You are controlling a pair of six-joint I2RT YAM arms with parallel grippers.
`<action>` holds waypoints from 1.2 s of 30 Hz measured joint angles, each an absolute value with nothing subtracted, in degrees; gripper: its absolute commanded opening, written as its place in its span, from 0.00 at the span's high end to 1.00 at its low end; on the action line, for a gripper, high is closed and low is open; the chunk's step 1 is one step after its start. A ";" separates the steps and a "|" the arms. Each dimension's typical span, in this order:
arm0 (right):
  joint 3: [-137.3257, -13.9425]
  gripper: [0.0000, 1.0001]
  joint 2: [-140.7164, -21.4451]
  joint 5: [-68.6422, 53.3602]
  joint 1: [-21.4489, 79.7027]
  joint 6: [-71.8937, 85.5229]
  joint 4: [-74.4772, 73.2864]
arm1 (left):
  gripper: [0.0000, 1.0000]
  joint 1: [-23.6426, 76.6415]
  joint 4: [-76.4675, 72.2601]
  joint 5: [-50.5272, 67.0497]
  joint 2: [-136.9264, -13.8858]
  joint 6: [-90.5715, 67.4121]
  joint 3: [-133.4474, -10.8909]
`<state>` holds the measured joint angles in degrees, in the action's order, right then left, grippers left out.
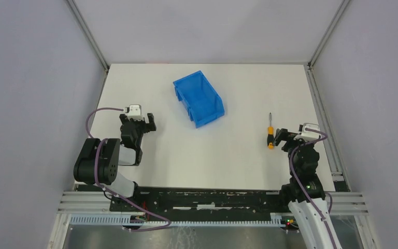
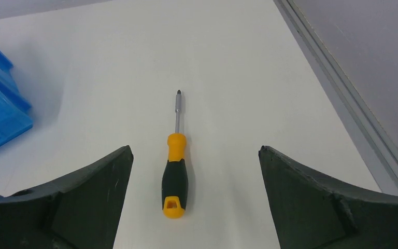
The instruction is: Put the screwdriver in the bin
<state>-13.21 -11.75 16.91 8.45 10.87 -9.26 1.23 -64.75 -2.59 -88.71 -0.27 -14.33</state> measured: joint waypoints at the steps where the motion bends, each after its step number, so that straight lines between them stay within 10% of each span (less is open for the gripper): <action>1: -13.28 0.02 -12.19 17.04 8.45 10.81 -9.10 | 0.00 1.23 -64.75 -2.59 -88.71 -0.27 -14.33; 10: -29.87 0.02 -28.14 12.32 8.45 4.49 -7.70 | 0.00 1.23 -64.75 -2.59 -88.71 -0.27 -14.33; 17: -67.83 0.02 -63.24 14.22 8.23 2.46 -20.21 | 0.00 1.23 -64.77 -2.59 -88.71 -0.27 -14.33; 23: -69.58 0.07 -84.51 11.25 7.49 2.61 -27.33 | 0.00 1.23 -64.75 -2.59 -88.71 -0.27 -14.33; 30: -56.64 0.38 -94.83 9.74 6.98 4.56 -29.41 | 0.00 1.23 -64.77 -2.59 -88.71 -0.27 -14.33; 34: -54.46 0.92 -95.35 7.57 6.94 5.48 -26.26 | 0.00 1.23 -64.77 -2.59 -88.71 -0.27 -14.33; 36: -54.30 1.00 -95.20 7.05 6.94 5.96 -25.91 | 0.00 1.23 -64.75 -2.59 -88.71 -0.27 -14.33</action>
<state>-54.30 -95.20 7.05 6.94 5.96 -25.91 1.23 -64.75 -2.59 -88.71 -0.27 -14.33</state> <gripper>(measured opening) 0.179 0.997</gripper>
